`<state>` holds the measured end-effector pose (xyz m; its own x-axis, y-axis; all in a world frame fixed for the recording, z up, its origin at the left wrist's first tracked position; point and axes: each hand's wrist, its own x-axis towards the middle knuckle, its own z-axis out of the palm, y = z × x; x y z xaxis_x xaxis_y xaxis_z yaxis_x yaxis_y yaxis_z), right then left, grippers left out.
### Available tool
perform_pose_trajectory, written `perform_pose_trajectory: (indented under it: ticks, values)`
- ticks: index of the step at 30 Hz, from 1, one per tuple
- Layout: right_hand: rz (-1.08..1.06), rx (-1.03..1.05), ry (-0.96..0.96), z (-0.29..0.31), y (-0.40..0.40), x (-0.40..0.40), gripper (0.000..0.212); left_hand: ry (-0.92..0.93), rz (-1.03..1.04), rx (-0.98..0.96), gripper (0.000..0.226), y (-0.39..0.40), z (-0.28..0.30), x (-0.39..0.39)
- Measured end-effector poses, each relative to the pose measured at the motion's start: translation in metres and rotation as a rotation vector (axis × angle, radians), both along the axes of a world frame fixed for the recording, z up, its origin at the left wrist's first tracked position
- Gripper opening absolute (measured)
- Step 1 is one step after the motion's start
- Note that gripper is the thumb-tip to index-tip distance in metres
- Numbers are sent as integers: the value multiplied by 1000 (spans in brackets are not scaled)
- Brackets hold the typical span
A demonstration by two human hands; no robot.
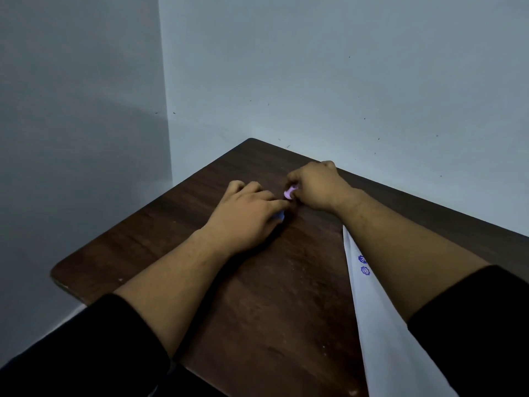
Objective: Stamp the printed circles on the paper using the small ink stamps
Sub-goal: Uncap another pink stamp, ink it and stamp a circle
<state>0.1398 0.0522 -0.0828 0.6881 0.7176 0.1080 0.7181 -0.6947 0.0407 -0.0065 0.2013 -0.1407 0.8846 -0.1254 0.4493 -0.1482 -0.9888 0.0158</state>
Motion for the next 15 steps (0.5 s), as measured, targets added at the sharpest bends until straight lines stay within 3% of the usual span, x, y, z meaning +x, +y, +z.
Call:
perform_pose_trajectory:
  ticks: [7,12,15]
  values:
    - [-54,367,47,26,-38,-15,13,10,23,-92,39,9,0,4]
    - [-131,566,261,38,-85,-39,23,-30,33,-106,52,9,1,0]
    - [-167,725,430,39,-113,-62,19,-123,14,-107,55,1,16,-7]
